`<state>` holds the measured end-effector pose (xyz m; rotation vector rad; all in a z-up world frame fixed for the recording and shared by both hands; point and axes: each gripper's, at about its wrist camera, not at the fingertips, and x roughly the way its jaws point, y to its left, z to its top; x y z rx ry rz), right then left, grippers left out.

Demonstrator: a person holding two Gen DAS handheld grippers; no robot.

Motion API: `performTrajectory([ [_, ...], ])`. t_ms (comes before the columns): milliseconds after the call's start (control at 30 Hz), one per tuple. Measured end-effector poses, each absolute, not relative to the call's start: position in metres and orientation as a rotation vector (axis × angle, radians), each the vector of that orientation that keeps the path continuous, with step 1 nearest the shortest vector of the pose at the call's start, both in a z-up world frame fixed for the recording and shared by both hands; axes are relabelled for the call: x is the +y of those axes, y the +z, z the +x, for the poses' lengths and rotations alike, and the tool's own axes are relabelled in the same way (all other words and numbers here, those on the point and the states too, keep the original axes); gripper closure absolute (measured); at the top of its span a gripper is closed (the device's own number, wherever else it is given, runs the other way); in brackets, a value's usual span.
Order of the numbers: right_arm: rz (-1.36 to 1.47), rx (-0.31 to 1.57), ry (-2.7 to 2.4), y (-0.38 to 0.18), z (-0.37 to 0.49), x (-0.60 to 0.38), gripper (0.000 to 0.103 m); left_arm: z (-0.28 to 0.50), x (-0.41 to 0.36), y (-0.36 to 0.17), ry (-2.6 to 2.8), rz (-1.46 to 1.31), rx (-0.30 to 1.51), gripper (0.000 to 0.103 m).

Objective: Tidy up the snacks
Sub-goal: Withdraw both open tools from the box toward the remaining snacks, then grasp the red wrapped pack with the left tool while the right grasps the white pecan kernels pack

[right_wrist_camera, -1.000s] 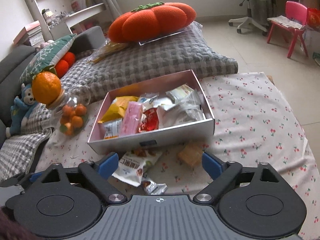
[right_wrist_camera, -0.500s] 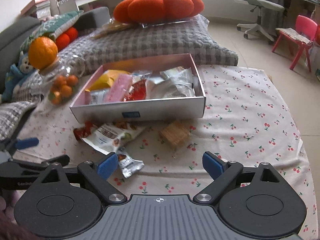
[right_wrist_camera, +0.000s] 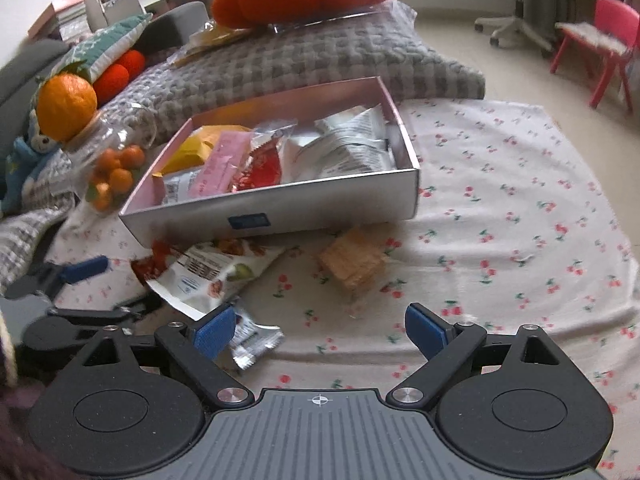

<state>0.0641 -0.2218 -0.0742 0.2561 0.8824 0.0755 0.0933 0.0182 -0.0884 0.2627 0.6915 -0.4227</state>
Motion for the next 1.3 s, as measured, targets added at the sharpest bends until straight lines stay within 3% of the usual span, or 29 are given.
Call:
performTrajectory([
  [300, 0.399, 0.903, 0.144, -0.076, 0.096, -0.197, 0.009, 0.099, 0.003, -0.097, -0.491, 0.294, 0.700, 0.038],
  [500, 0.474, 0.923, 0.137, -0.089, 0.115, -0.179, 0.010, 0.100, 0.003, -0.097, -0.520, 0.272, 0.709, 0.063],
  [667, 0.470, 0.918, 0.099, -0.099, 0.120, -0.171, 0.018, 0.095, 0.003, -0.096, -0.522, 0.294, 0.697, 0.066],
  [700, 0.456, 0.906, 0.101, -0.099, 0.120, -0.169, 0.032, 0.094, 0.004, -0.096, -0.524, 0.298, 0.696, 0.066],
  [933, 0.430, 0.893, 0.158, -0.095, 0.114, -0.176, 0.056, 0.082, 0.011, -0.095, -0.562, 0.334, 0.698, 0.067],
  [1300, 0.363, 0.949, 0.218, -0.090, 0.093, -0.193, 0.055, 0.060, 0.018, -0.093, -0.613, 0.373, 0.734, 0.064],
])
